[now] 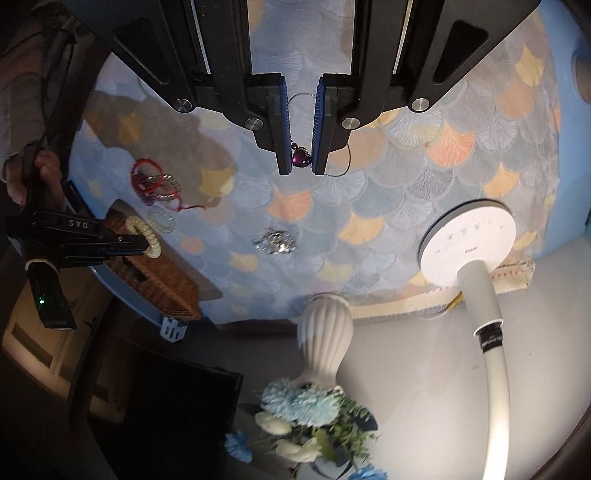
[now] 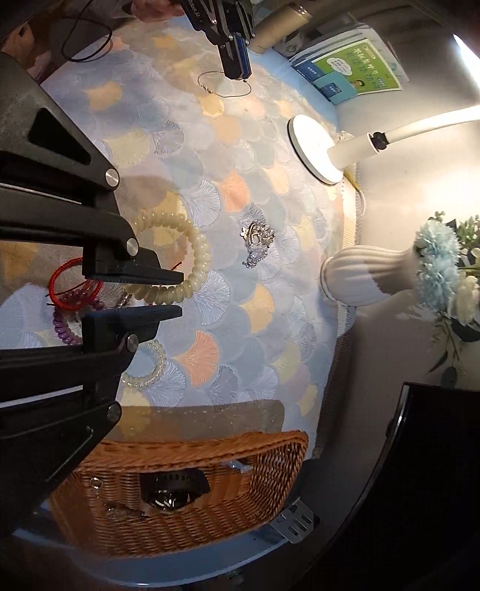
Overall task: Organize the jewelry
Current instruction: 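Carry the bangle and cream hair tie into the wicker basket and open both tools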
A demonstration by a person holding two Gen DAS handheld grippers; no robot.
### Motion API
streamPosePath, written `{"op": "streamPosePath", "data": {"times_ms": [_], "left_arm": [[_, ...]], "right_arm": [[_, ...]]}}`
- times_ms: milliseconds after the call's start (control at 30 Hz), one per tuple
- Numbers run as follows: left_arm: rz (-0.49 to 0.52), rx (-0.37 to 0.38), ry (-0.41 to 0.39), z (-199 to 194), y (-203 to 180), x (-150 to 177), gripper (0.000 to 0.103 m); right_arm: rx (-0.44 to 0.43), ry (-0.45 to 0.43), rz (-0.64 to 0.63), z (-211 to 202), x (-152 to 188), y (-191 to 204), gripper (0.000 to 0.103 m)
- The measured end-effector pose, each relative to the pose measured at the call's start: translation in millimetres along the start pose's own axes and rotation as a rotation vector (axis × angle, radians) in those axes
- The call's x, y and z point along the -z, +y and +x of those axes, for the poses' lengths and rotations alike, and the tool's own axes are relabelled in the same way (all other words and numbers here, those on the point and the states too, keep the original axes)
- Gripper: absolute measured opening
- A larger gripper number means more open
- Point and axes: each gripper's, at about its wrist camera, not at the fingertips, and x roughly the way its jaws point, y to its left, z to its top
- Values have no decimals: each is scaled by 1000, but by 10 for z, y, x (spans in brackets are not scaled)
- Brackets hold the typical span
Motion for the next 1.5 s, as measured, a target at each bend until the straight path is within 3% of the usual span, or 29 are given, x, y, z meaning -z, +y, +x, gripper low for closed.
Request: {"op": "streamPosePath", "data": {"times_ms": [300, 533, 633, 767, 1067, 1200, 1367, 1500], "left_arm": [[131, 121, -79, -375, -750, -440, 11], [253, 238, -81, -168, -1526, -986, 11], [307, 280, -59, 91, -1881, -1250, 11], [352, 334, -35, 552, -2314, -1609, 11], [342, 476, 87, 1702, -2953, -2207, 11], [328, 470, 152, 2245, -3053, -2249, 11], [253, 479, 308, 2976, -2924, -2203, 11], [213, 519, 334, 3136, -2793, -2162, 11]], "right_arm": [[65, -114, 138, -836, 224, -370, 13], [146, -167, 266, -1123, 425, -1071, 13], [199, -158, 334, -1035, 525, -1456, 13], [200, -114, 428, -776, 641, -1926, 13], [224, -25, 546, -249, 670, -2571, 13], [244, 21, 553, -40, 624, -2667, 13], [247, 65, 538, 163, 560, -2684, 13], [241, 64, 530, 207, 529, -2659, 13]]}}
